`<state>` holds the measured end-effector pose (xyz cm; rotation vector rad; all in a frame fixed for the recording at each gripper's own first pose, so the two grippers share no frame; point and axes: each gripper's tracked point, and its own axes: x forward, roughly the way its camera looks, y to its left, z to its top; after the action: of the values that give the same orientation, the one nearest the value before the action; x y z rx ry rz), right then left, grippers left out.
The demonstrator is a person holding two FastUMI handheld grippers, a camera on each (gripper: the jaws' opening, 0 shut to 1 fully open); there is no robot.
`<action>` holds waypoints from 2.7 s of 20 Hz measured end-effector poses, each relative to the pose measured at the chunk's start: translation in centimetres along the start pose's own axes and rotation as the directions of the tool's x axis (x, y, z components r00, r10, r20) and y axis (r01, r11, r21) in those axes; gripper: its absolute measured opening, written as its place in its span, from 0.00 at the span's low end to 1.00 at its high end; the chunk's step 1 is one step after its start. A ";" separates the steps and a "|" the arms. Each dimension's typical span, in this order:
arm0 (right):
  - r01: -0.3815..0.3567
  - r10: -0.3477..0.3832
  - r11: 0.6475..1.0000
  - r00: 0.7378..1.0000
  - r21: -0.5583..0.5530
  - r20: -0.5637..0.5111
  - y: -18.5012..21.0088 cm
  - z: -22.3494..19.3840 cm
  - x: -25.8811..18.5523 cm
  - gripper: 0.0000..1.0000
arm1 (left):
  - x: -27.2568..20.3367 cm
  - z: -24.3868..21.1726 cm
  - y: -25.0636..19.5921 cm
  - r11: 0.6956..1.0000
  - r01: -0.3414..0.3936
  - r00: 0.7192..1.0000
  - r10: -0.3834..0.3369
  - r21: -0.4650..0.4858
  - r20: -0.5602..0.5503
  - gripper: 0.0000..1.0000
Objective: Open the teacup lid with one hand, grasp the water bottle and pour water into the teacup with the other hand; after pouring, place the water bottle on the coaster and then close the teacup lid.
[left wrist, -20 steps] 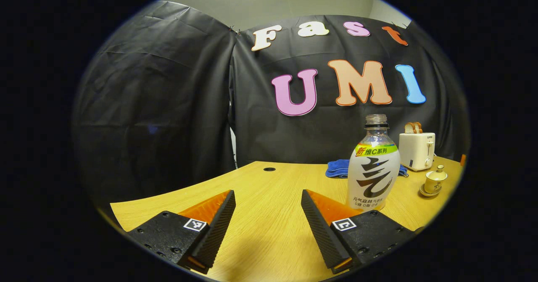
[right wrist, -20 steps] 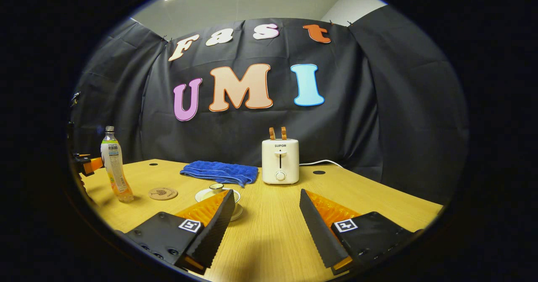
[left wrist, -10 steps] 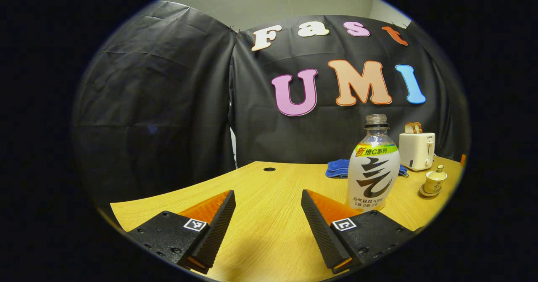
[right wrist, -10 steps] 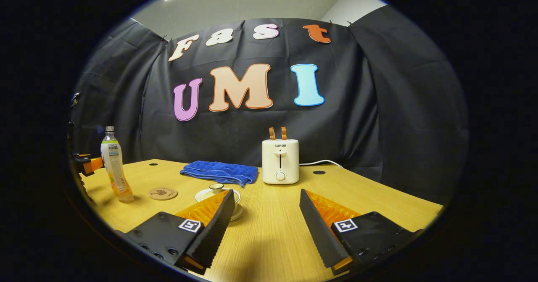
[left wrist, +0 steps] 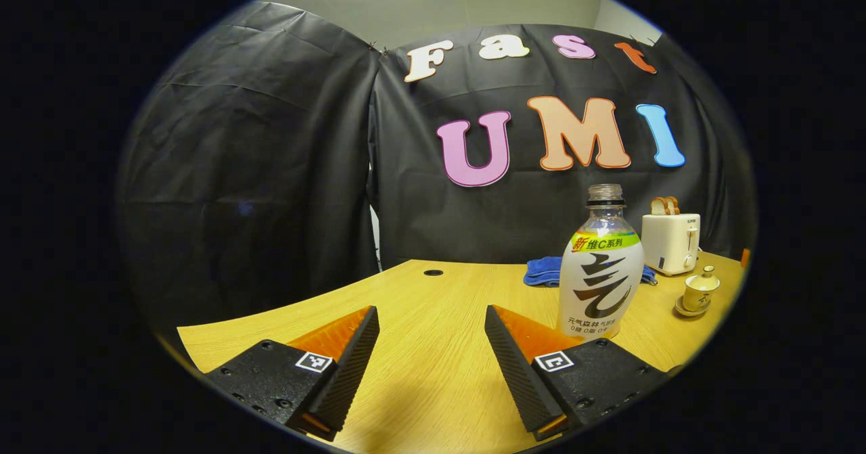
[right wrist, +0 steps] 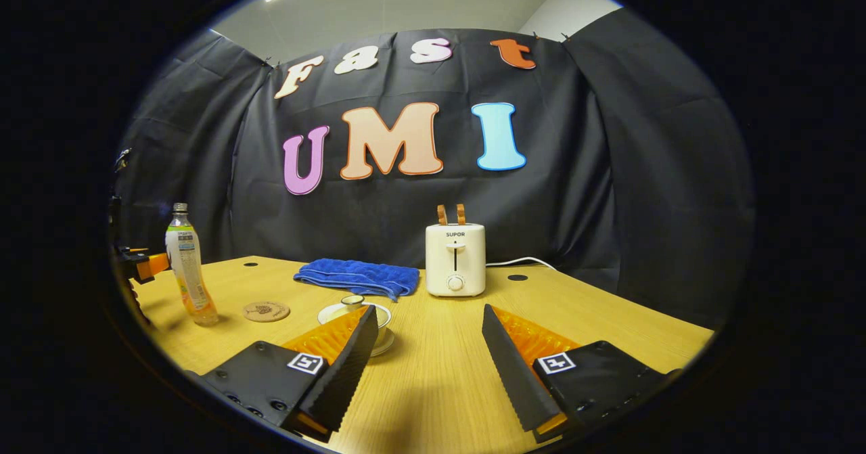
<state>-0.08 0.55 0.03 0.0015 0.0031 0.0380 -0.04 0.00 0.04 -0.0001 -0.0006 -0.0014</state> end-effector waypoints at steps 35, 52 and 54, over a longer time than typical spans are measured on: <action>-0.262 0.259 0.965 0.955 0.001 -0.145 9.1 -2.9 10.0 0.84 | 0.0 0.0 0.0 1.000 0.005 1.000 -0.005 0.001 0.001 0.92; -0.314 0.311 0.949 0.934 0.011 -0.174 10.1 -3.4 10.0 0.33 | 0.0 0.0 0.0 1.000 0.006 1.000 -0.006 0.001 0.001 0.92; -0.315 0.309 0.949 0.937 -0.011 -0.162 10.2 -3.2 9.8 0.34 | 0.0 0.0 -0.1 1.000 0.006 1.000 -0.006 0.001 0.000 0.92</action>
<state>9.32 11.17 -3.14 -0.0385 0.1621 0.3566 -0.03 -0.06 0.07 0.0007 -0.0010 -0.0073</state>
